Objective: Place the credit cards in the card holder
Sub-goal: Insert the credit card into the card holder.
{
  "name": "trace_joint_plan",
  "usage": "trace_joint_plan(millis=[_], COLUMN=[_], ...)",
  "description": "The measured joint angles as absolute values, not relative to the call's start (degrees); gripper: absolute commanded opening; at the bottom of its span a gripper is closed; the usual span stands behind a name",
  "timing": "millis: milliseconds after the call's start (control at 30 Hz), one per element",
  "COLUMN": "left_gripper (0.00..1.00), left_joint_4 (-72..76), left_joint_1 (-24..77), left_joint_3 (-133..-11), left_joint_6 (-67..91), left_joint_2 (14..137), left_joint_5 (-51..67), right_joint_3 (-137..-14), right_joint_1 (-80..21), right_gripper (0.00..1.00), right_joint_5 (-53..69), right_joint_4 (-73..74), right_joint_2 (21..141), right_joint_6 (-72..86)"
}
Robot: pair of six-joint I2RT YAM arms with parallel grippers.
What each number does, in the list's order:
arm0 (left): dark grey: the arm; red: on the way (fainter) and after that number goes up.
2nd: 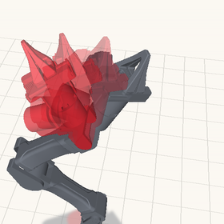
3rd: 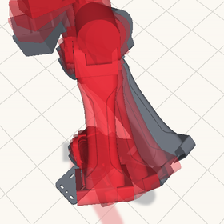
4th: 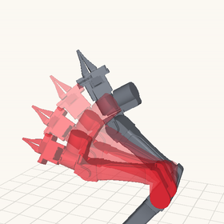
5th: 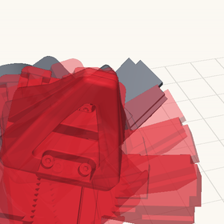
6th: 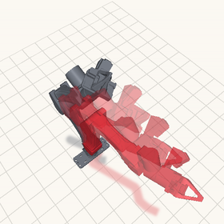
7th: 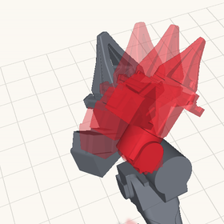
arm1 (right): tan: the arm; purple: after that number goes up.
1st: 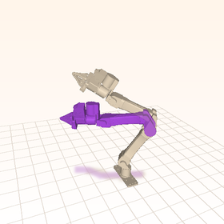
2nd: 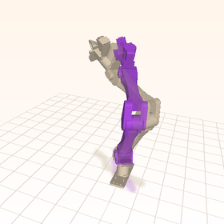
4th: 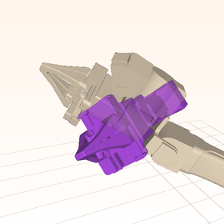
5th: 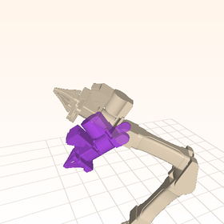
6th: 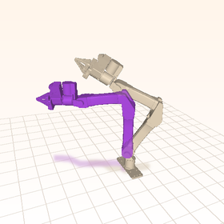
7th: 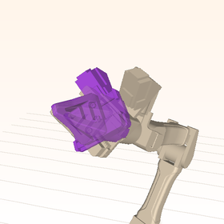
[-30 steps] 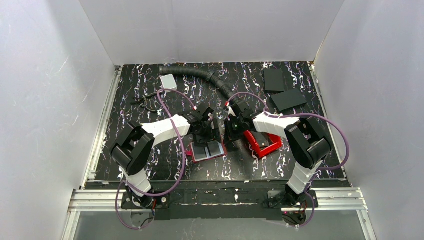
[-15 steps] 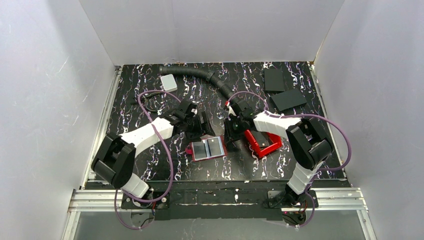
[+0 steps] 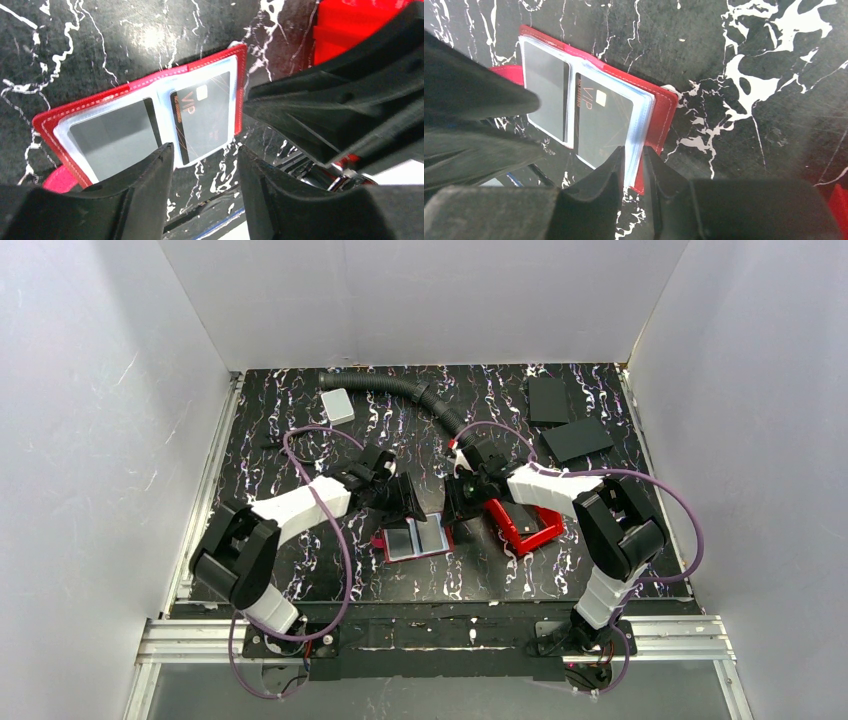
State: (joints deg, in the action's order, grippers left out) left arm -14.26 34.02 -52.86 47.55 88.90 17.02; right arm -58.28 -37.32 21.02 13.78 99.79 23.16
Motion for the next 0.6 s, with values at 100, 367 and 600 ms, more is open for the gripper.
trace_joint_plan(millis=[100, 367, 600], left_gripper=[0.44, 0.47, 0.55], left_joint_4=[-13.2, -12.1, -10.5], left_joint_1=[34.0, 35.1, 38.2], left_joint_3=[-52.9, -52.9, -53.7], left_joint_6=[47.6, 48.9, 50.4], left_joint_2=[92.1, 95.7, 97.7], left_joint_5=[17.7, 18.6, 19.7], right_joint_3=[-58.3, -57.4, -56.7], right_joint_1=[-37.5, -37.6, -38.1], right_gripper=[0.24, 0.24, 0.26], right_joint_5=[21.6, 23.0, 23.3], right_joint_4=[13.0, 10.7, 9.5], right_joint_2=[99.8, 99.9, 101.0], right_joint_6=[23.8, 24.4, 25.5])
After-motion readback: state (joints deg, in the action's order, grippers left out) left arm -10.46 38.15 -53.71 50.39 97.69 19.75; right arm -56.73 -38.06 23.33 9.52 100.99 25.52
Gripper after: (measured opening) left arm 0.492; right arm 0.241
